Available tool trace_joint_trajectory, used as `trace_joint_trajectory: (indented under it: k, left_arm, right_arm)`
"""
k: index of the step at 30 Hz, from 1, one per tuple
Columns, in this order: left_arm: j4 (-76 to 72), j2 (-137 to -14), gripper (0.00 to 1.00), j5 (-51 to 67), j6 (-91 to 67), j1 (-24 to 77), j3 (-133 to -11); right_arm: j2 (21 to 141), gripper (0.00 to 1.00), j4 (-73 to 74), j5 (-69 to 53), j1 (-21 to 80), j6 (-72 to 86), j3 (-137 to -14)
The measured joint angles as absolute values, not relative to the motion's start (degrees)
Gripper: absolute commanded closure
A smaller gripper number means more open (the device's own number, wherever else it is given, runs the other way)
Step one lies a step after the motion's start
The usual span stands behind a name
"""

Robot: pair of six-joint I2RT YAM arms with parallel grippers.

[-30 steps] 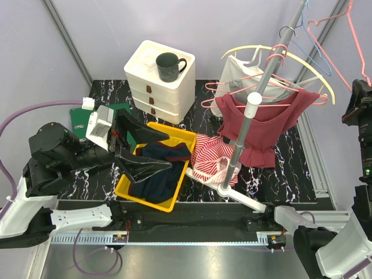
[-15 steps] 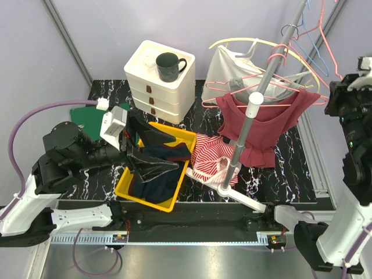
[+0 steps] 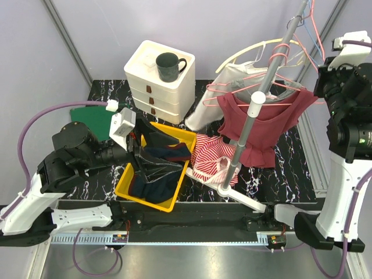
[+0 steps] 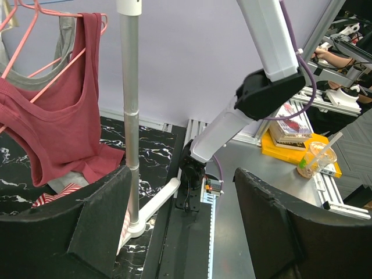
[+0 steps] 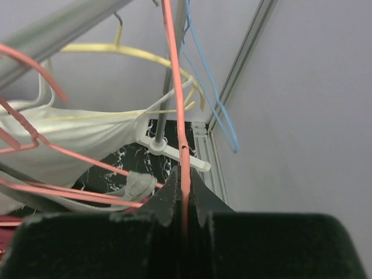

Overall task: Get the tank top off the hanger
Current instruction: Place the hanger at the clothesline.

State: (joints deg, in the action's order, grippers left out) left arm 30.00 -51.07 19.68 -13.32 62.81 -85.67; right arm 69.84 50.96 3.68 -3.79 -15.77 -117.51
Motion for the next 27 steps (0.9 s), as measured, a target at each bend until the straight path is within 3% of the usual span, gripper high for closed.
trace_joint_trajectory:
  k: [10,19,27]
  left_arm:
    - [29.91,-51.72,0.25,19.88,-13.30,62.81,-84.16]
    - [29.82,-51.88,0.25,19.97,-13.30,62.81,-82.81]
    - [29.43,-51.88,0.25,20.38,-13.06,62.81,-81.60]
  right_arm:
    - [61.04,1.00,43.16,7.66,-4.91,-15.44,-100.03]
    - [63.48,1.00,47.57,8.43,-5.23,-17.82,-108.07]
    - [59.70,1.00,53.10,-1.78,-5.69,-17.98,-108.60]
